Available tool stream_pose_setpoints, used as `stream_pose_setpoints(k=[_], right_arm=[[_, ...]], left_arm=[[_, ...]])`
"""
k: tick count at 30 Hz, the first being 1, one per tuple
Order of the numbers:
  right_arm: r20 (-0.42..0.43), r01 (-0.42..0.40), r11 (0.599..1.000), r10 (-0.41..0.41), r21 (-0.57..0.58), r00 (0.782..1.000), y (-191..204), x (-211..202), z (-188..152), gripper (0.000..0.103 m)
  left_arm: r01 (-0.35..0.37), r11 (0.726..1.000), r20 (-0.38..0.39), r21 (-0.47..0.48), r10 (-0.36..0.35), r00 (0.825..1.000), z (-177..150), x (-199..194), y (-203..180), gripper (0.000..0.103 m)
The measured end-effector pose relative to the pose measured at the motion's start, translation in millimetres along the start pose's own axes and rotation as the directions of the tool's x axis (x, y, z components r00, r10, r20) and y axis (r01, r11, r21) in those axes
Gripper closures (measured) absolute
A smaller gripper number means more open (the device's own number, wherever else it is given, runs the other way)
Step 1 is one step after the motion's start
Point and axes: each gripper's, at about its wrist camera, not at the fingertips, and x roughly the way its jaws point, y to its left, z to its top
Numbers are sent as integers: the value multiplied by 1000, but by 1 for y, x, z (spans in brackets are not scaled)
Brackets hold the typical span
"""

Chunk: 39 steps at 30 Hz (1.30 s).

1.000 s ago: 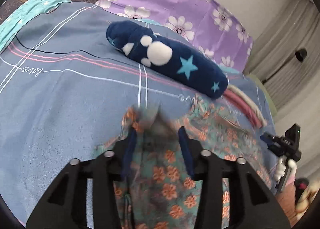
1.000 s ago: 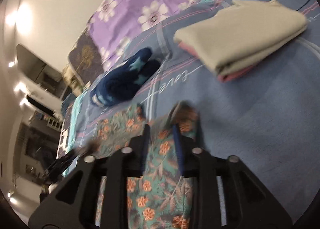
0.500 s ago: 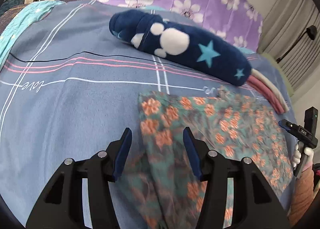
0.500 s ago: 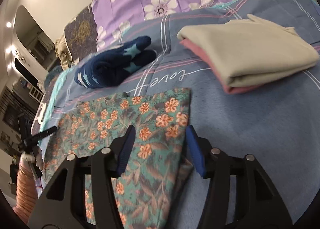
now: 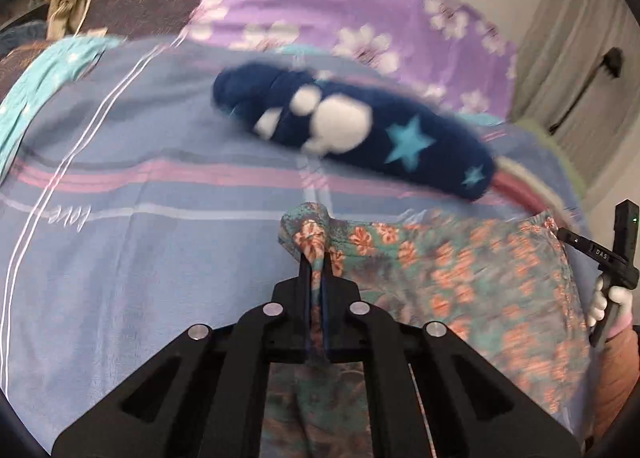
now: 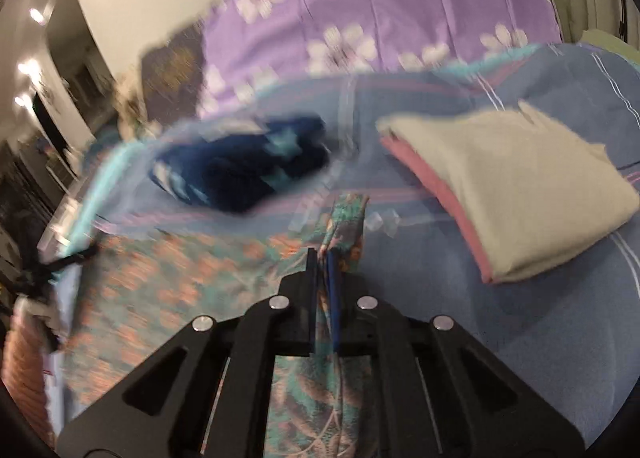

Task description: Fold small clothes

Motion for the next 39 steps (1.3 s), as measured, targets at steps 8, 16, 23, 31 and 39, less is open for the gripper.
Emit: stream_pose_setpoints(k=[8,16,23,31,39], right_arm=[[36,-44,999,43,20,998,-9,-68,-67,78],[12,-76,994,75,77,997,-9,-130,-168,68],[36,-117,980,112,159,993,-2,-154,-194,66],[49,-103,981,96,163,994,0,-167,-218,63],[52,-104,973,96,208,994,-16,-163,-221,62]], left_arm=[[117,993,60,-25,-116,991,-57,-74,2,56],[156,982,5,110,-157,988,-170,-141,-19,54],[-46,916,2,399,50,999,-201,-116,-42,92],[-250,834,66,493,251,966,-204,-133,-30,103],[-123,941,109,316,93,990,-198,-170,-32,102]])
